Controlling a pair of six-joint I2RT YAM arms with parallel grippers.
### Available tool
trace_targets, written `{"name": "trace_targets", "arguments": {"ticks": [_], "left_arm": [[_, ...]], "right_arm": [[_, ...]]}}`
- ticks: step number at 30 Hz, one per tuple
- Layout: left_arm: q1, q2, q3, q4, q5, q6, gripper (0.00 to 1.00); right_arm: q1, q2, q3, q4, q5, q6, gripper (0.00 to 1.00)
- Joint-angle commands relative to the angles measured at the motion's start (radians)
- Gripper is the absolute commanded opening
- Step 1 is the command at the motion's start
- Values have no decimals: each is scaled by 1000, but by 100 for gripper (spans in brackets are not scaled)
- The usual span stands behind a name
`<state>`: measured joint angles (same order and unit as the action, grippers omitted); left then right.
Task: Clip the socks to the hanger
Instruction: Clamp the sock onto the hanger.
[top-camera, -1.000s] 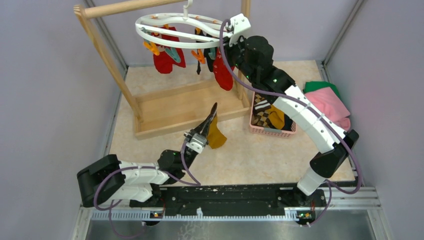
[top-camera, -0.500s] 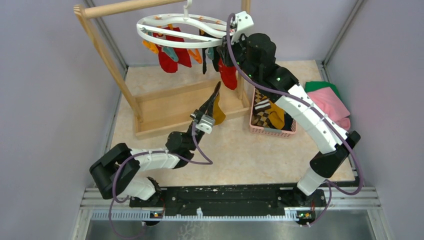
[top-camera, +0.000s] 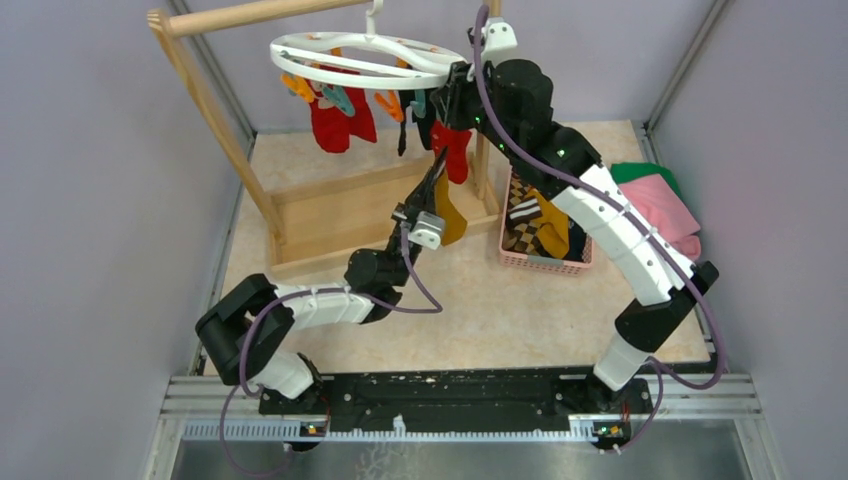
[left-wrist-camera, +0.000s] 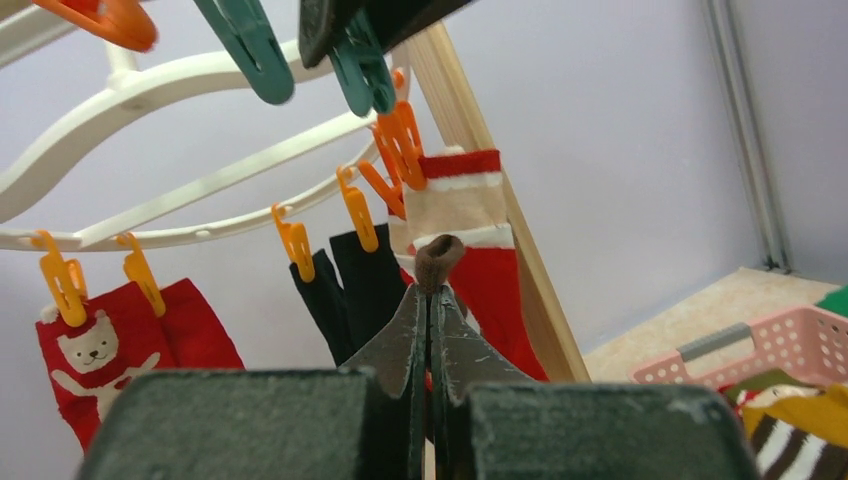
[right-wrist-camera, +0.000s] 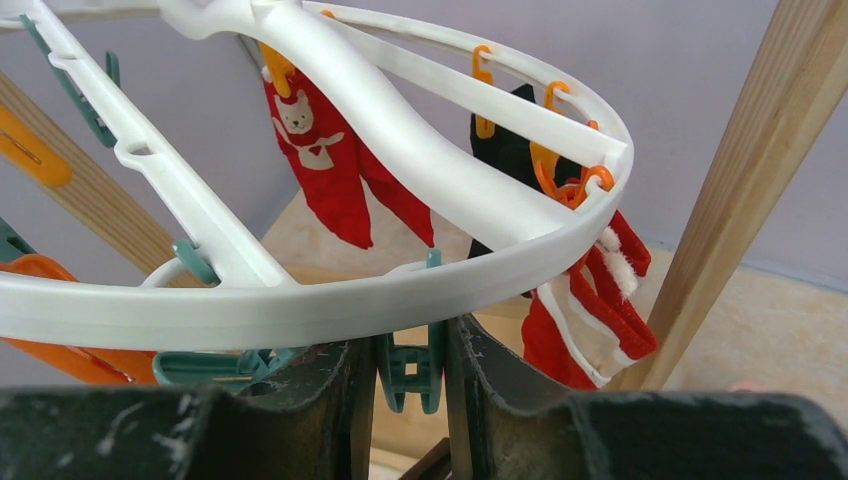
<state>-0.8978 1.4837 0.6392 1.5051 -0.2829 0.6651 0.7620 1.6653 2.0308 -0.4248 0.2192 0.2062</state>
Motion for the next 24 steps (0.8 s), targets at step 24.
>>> {"name": "trace_targets", "arguments": {"ticks": [24], "left_arm": [[33, 100, 178, 288, -102, 70, 0]], "right_arm": [[-20, 102, 137, -71, -17, 213, 0]]}}
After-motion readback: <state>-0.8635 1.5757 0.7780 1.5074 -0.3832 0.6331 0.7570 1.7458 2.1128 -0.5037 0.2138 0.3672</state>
